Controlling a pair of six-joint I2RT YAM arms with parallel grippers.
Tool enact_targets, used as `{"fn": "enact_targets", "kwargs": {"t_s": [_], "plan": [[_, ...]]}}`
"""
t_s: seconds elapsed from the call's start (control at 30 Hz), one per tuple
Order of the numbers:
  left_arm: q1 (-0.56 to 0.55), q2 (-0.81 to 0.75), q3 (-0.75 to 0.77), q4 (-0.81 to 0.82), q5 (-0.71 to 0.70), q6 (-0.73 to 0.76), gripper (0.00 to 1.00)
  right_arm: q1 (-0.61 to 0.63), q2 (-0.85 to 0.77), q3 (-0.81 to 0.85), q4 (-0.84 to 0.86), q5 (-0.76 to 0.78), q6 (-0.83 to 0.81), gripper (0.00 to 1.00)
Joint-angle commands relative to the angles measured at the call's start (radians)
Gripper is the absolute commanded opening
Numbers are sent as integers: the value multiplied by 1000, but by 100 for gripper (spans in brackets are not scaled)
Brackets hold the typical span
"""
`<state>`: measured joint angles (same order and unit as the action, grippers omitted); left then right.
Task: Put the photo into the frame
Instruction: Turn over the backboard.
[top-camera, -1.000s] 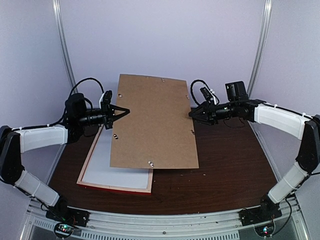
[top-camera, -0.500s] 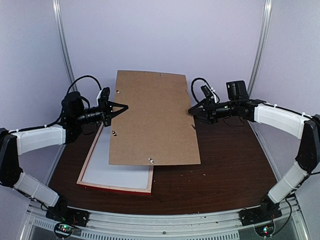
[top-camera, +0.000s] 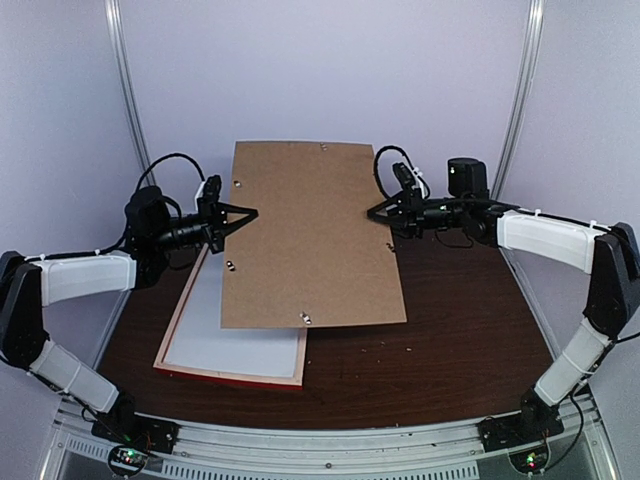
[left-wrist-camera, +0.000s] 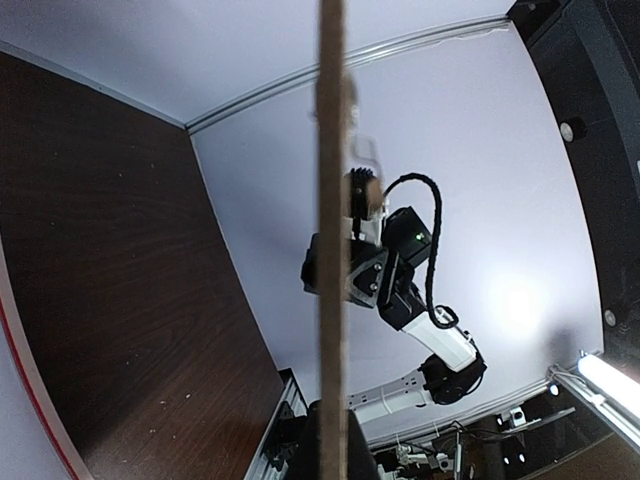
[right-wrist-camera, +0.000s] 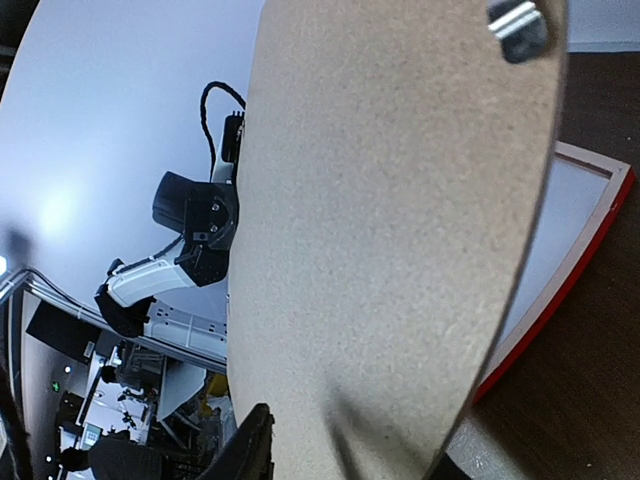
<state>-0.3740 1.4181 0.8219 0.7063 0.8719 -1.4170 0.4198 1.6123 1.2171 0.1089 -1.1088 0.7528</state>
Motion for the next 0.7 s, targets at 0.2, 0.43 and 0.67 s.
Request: {"fn": "enact_targets", "kwargs": {"t_s": [0.2,0.43,0.67], "plan": [[-4,8,-20,117,3,3,0,1,-3,-20,84,-35,37,25],[10,-3,-23,31,-6,75,0,-27,-36,-45,86,-44,37,0],[19,-1,-14,-93,-27,142,28,-36,-93,-54,93,-47,60,0]]}}
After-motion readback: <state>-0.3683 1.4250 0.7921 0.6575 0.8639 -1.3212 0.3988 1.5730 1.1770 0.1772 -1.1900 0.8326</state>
